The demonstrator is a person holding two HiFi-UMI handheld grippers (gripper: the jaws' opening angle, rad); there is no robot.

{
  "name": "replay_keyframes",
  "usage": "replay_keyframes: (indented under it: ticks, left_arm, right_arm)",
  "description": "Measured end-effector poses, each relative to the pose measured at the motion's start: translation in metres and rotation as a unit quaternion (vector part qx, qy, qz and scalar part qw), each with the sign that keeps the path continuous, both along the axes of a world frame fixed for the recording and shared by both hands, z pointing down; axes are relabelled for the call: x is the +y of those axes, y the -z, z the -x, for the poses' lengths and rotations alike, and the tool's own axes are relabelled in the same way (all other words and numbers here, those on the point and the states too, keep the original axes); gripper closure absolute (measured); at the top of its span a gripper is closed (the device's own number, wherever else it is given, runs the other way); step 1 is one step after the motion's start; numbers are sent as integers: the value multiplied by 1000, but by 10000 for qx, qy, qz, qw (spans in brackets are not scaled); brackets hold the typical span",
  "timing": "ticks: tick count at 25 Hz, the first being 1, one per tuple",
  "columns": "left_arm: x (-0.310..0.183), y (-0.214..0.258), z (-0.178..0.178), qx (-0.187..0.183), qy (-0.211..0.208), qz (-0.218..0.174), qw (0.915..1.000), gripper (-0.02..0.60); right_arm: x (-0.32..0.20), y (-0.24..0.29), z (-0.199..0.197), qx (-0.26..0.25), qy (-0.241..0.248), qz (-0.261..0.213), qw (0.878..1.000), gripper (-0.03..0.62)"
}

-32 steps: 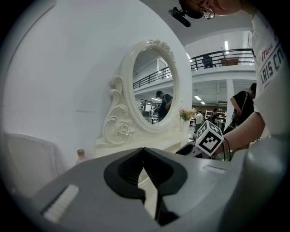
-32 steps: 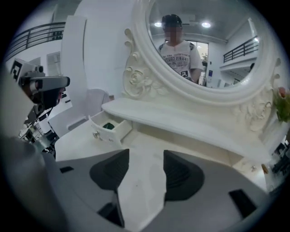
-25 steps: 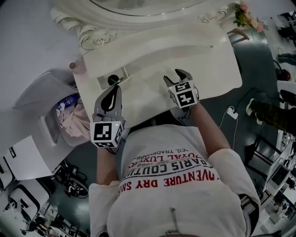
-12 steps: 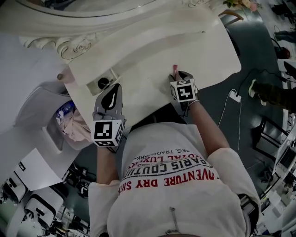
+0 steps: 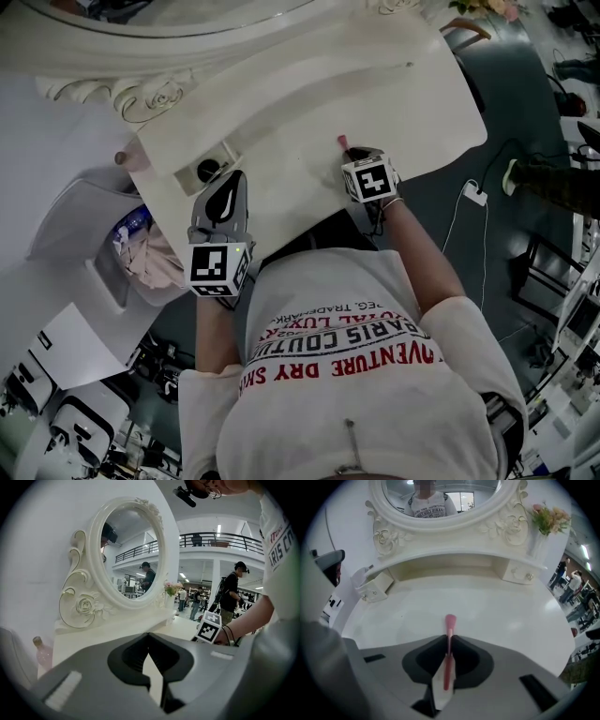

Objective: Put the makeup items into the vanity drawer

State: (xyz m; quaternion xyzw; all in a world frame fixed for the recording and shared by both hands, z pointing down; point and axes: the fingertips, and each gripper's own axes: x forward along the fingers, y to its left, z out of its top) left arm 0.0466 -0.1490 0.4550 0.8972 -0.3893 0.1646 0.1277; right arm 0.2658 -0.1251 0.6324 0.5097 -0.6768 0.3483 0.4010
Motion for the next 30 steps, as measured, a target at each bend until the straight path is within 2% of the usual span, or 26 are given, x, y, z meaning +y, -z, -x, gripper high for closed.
replay_keyframes:
  ticks: [4,8,13,18,23,30]
  left_arm:
    - [-1,8,5,45,117,-129,9998,571]
    - [0,20,17,96,333,-275,9990,571]
    - [6,42,39,284,659,-593,9957,571]
    - [16,51,70,193,1123,-773,9905,571]
    - [28,55,103,107,1625,-824,9832,571]
    - [51,55,145,-46,2286,-840,9699,571]
  right_arm:
    - [-6,15,11,-60,242,-146,9996,543]
    - [-26,48,30,-62,630,-629,9960,543]
    - [-54,87,73,-306,1376,-1153,9833,543]
    - [-70,108,126,-671,2017,-1399,9671,543]
    - [-74,122,182,-907,2774,-1521,9443,543]
    - [-56,120,266,-1247,4121,-1250,8938,543]
